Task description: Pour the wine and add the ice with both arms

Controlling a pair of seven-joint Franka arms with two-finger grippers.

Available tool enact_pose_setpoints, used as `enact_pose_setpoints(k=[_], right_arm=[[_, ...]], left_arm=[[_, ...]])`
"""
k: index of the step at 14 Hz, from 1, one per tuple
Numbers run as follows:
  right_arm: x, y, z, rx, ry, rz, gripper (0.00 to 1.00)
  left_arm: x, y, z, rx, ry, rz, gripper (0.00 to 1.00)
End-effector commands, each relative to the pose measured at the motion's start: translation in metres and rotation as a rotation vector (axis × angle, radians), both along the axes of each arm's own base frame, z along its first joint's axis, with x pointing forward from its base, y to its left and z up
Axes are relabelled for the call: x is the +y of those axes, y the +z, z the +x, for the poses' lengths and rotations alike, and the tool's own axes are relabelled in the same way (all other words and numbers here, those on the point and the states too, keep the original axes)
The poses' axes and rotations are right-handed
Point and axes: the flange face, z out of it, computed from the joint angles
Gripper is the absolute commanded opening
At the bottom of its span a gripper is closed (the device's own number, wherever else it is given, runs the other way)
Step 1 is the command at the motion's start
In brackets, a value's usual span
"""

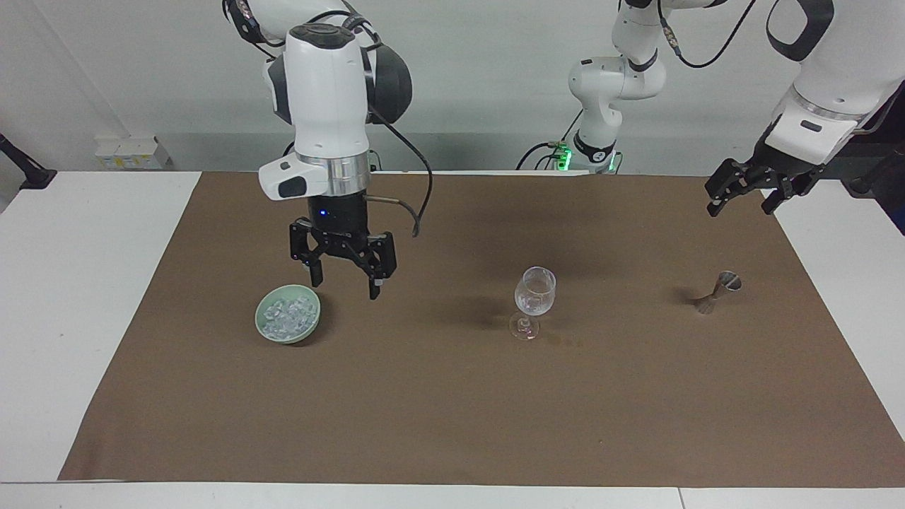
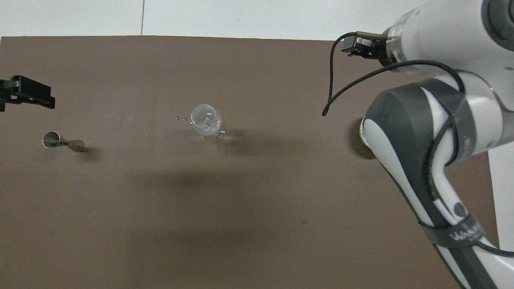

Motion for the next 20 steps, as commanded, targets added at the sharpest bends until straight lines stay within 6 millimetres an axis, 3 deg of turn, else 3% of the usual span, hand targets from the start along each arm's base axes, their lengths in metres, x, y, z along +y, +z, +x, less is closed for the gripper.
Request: enact_pose_setpoints(k=[1, 4, 5, 9, 13, 17, 20], right_arm=[[-0.032, 0.014, -0.022, 0.057, 0.059, 0.020, 1.00], [-0.059, 0.029, -0.039, 0.120, 0.082, 0.022, 1.00], [-0.067, 0.030, -0.043, 0.147, 0.078, 0.031, 1.00], [-0.090, 0.032, -0.056, 0.217, 0.087, 0.022, 1.00], [-0.118, 0.021, -0.073, 0.271, 0.106, 0.027, 1.00], [-0.170, 0.006, -0.088, 0.302, 0.053, 0.039, 1.00], [-0.175, 0.005, -0.098, 0.307, 0.056, 0.036, 1.00]], left_arm=[[-0.003, 0.008, -0.007, -0.005, 0.011, -0.004, 1.00], [-0.007, 0.009, -0.009, 0.000, 0.006, -0.006, 1.00], [-0.018, 0.009, -0.010, 0.000, -0.013, -0.005, 1.00], [-0.022, 0.009, -0.010, 0.000, -0.020, -0.009, 1.00], [-0.023, 0.006, -0.010, 0.006, -0.021, -0.008, 1.00], [-0.032, 0.012, -0.017, -0.002, -0.038, -0.005, 1.00], [-0.022, 0.005, -0.020, 0.007, -0.024, 0.003, 1.00]])
